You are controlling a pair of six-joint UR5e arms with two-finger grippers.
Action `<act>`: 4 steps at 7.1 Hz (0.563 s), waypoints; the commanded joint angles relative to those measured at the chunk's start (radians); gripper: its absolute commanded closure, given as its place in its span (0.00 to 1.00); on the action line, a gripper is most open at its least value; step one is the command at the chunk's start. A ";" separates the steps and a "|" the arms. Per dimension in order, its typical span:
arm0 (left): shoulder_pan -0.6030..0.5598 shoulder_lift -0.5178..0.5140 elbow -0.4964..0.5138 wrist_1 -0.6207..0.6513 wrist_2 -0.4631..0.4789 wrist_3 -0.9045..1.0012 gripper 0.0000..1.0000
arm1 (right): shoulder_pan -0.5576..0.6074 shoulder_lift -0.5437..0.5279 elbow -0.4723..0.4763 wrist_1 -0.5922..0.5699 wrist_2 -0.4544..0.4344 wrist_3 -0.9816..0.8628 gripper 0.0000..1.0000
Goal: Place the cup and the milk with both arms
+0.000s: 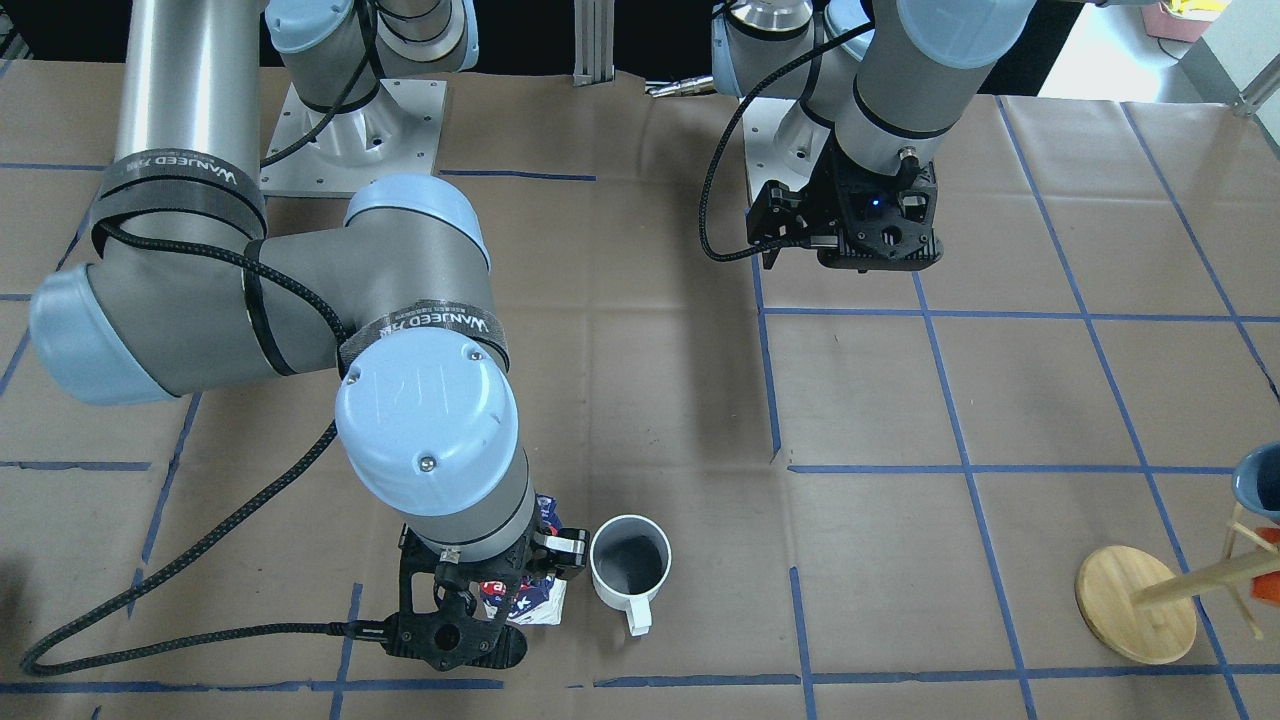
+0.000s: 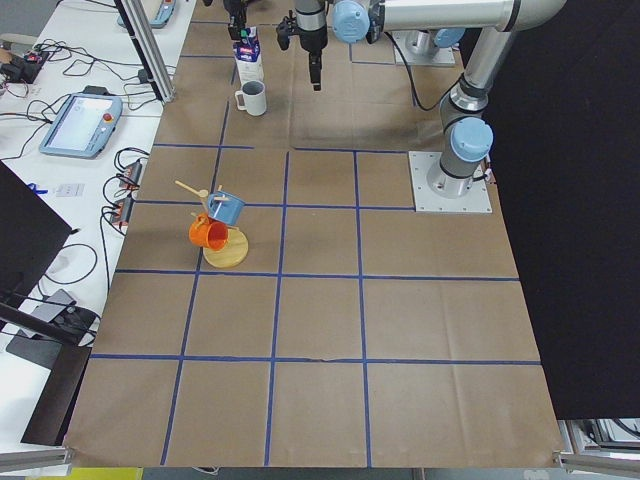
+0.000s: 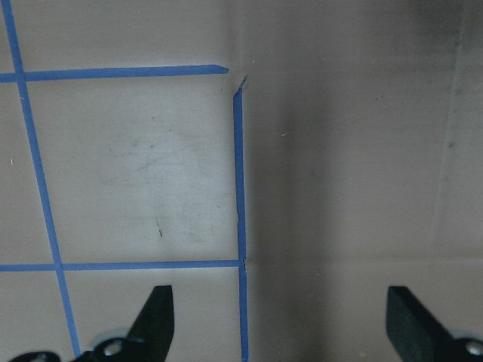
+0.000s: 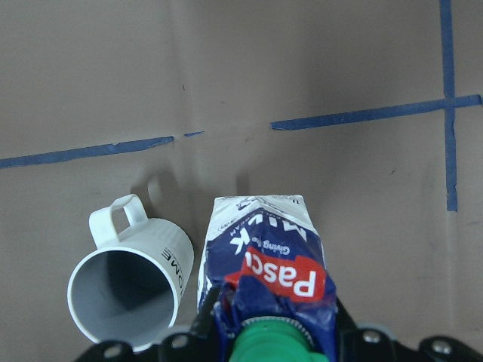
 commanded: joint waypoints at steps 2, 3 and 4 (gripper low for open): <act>0.000 -0.001 0.000 0.000 0.000 -0.001 0.00 | 0.016 0.027 0.004 -0.003 0.005 -0.029 0.50; 0.002 -0.001 0.000 0.000 -0.002 -0.001 0.00 | 0.027 0.040 0.008 0.001 0.003 -0.040 0.50; 0.002 -0.001 0.000 0.000 0.000 -0.001 0.00 | 0.029 0.046 0.007 0.000 0.003 -0.046 0.50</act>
